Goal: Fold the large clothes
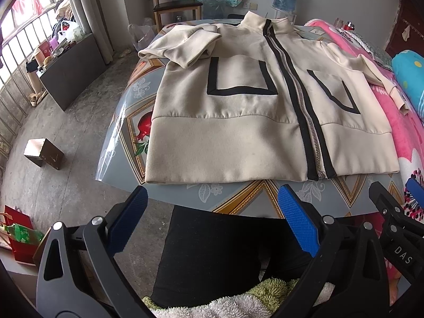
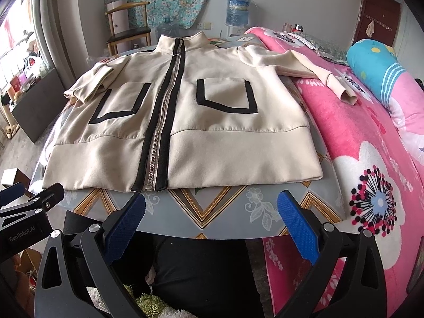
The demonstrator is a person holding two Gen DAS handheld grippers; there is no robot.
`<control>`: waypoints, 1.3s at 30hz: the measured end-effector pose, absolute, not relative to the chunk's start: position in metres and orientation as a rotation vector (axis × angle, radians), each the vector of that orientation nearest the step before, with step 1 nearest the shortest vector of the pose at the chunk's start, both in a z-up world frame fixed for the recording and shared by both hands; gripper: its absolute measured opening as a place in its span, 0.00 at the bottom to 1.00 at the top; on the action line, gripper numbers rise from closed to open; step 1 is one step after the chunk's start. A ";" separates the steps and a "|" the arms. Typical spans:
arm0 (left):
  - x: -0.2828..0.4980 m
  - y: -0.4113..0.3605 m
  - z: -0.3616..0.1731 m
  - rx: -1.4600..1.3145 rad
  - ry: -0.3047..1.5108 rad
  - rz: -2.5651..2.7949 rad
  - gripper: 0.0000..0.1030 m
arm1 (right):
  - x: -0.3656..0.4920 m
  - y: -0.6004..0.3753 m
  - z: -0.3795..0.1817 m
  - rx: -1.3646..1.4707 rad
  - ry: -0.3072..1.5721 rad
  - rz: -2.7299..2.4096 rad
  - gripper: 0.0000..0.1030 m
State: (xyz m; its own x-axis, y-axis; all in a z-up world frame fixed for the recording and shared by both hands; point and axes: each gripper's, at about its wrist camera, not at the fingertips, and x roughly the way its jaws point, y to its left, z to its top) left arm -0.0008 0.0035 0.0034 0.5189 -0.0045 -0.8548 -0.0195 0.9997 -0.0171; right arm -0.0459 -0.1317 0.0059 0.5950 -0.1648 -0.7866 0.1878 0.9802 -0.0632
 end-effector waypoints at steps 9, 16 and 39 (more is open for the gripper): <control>-0.003 0.005 0.003 -0.023 1.026 0.010 0.92 | -0.046 -0.132 0.005 0.013 0.908 -0.211 0.94; -0.002 0.005 0.002 -0.021 1.029 0.010 0.92 | -0.045 -0.132 0.005 0.012 0.910 -0.215 0.94; 0.059 0.038 -0.002 0.011 0.987 0.025 0.92 | 0.005 -0.138 0.015 -0.024 0.872 -0.255 0.94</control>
